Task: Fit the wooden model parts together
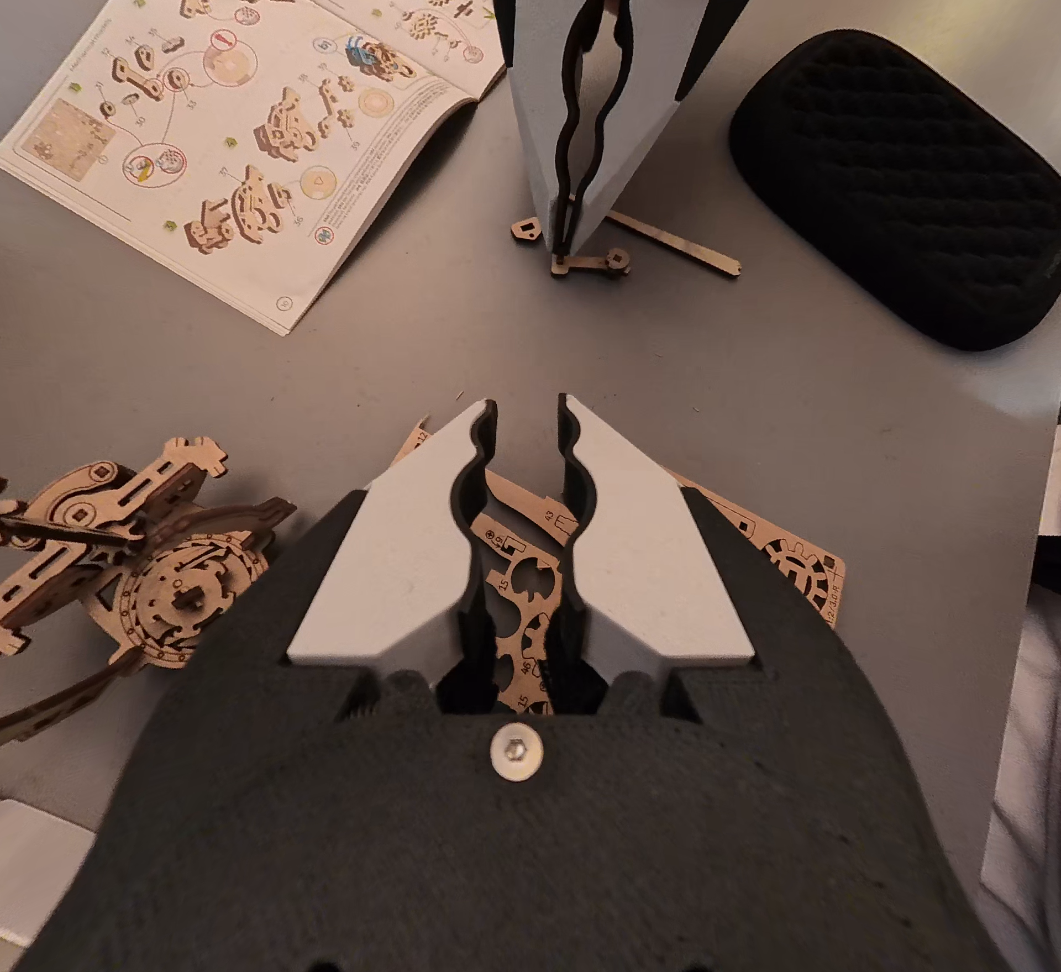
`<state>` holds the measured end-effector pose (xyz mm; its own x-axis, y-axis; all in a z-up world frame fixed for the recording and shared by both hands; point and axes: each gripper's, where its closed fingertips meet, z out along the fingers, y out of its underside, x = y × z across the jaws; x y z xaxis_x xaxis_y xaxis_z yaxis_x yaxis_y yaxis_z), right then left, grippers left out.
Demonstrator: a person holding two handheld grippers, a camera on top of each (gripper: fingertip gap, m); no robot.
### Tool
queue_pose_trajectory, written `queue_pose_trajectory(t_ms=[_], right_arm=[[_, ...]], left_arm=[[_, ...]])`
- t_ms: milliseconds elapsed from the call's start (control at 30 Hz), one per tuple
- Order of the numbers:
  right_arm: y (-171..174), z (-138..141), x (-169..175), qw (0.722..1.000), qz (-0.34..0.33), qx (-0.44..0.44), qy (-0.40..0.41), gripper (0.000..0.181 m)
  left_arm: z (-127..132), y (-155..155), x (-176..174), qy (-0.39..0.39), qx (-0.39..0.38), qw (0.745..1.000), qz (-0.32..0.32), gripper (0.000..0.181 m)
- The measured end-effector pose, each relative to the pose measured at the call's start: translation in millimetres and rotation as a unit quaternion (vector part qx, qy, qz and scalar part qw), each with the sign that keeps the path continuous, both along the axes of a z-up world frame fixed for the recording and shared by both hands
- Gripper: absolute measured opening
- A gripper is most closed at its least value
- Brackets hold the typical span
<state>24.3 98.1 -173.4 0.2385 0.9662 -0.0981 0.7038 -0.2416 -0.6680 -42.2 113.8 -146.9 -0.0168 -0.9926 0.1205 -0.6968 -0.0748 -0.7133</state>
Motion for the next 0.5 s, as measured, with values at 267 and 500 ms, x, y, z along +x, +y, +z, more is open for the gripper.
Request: queue_pose_trajectory(t_ms=[267, 500], right_arm=[[2, 2, 1, 0.999, -0.028, -0.045, -0.014, 0.002], [9, 66, -33, 0.989, -0.062, 0.095, 0.098, 0.001]], left_arm=[[0, 0, 0, 0.000, -0.001, 1.000, -0.001, 0.019], [35, -10, 7, -0.097, -0.137, 0.986, 0.003, 0.026]])
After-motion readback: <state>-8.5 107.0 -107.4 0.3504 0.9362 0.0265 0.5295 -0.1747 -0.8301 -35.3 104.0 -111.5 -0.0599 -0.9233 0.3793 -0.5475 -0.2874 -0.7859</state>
